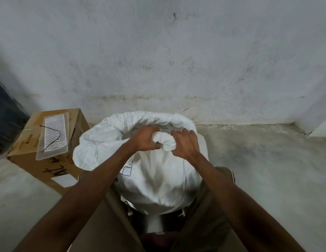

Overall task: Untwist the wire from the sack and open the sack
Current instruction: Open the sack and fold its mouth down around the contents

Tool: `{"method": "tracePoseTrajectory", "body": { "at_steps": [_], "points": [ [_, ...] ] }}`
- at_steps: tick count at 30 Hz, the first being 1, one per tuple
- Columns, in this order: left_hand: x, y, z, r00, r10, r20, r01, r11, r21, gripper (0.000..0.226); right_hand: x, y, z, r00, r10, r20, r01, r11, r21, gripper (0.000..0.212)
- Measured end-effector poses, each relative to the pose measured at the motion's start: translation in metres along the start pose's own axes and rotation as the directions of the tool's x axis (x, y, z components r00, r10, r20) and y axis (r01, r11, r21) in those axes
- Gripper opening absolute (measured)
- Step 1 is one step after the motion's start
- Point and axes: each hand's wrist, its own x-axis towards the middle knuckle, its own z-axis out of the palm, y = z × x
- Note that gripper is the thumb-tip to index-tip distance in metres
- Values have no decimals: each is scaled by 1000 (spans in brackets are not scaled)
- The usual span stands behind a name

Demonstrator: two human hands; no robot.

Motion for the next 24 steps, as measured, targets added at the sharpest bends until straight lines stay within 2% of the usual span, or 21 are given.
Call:
{"method": "tracePoseTrajectory", "body": {
  "at_steps": [2,4,6,8,9,10,12,13,14,15,17,19,21,22,23,24],
  "points": [
    [1,2,2,989,136,-52,-123,971,204,42,11,1,-5,987,-42,155,36,999,41,79],
    [-1,3,9,909,403,-101,-326,843,428,34,21,0,-11,933,-35,357,-39,979,199,96],
    [-4,5,16,743,654,-142,-467,658,590,18,26,0,-14,921,-79,382,-66,933,353,84],
    [-4,5,22,578,791,-200,-505,539,674,20,26,-3,-14,941,-91,326,-61,901,429,51],
    [-5,5,23,559,802,-209,-507,530,680,20,23,-6,-13,946,-65,318,-79,905,419,38],
    [-8,7,21,602,774,-198,-520,567,638,18,19,-9,-10,950,-30,311,-96,920,380,31],
    [-13,6,14,806,577,-131,-496,781,380,38,7,-12,0,971,29,239,-95,958,272,30],
    [-15,2,10,901,428,-71,-405,889,213,53,-2,-11,10,985,34,170,-72,971,227,33],
    [-18,-3,6,959,285,3,-283,954,101,64,-11,-12,18,993,35,111,-56,980,191,38],
    [-19,-9,3,983,166,83,-171,984,57,70,-18,-14,23,998,31,62,-40,989,144,43],
    [-23,-15,-3,973,10,232,-26,998,63,58,-24,-21,27,1000,-7,-8,7,997,71,50],
    [-24,-14,0,973,7,229,-40,989,140,36,-20,-27,28,997,-73,-20,74,995,72,53],
    [-23,-8,6,987,60,148,-103,947,304,26,-7,-32,18,989,-80,126,63,988,140,68],
    [-23,-4,9,987,110,118,-147,916,374,29,1,-33,11,964,-70,257,13,976,217,81],
    [-24,-2,13,976,194,98,-218,879,423,35,10,-34,3,920,-80,384,-41,954,296,89],
    [-25,-3,19,939,335,78,-331,820,467,39,19,-33,-5,862,-113,494,-81,932,354,89]
  ]
}}
